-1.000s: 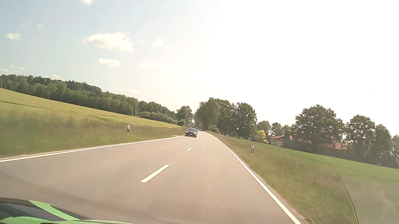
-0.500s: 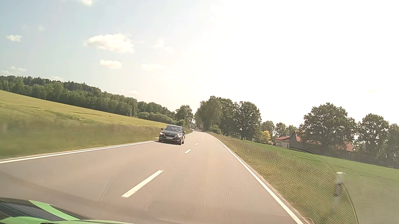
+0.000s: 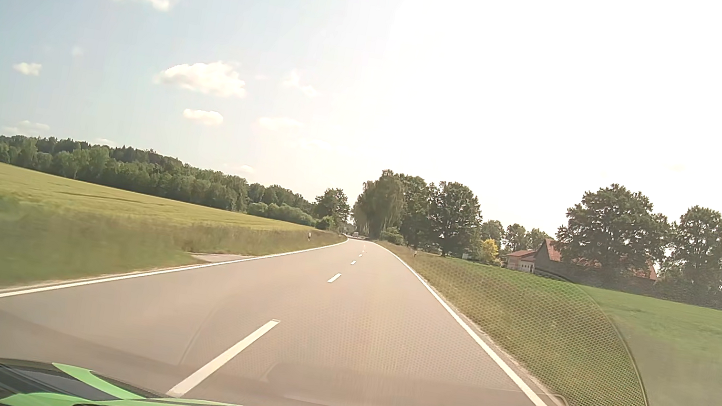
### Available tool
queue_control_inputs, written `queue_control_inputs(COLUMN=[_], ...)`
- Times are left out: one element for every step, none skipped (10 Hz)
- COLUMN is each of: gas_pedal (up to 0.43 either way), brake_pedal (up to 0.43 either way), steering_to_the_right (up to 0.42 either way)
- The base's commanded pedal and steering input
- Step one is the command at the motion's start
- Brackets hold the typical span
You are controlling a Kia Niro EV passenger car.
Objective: Follow the waypoints while adhering to traffic rules and regulations
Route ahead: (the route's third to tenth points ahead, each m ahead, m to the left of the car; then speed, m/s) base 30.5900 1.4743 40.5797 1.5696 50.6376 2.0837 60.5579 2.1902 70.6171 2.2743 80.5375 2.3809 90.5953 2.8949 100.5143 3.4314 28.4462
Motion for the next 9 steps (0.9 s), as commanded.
queue_control_inputs(gas_pedal=[0.22, 0.228, 0.228, 0.24, 0.24, 0.24, 0.24, 0.24, 0.22], brake_pedal=[0.0, 0.0, 0.0, 0.0, 0.0, 0.0, 0.0, 0.0, 0.0], steering_to_the_right=[-0.004, -0.004, -0.004, -0.004, -0.004, -0.005, -0.005, -0.005, -0.005])
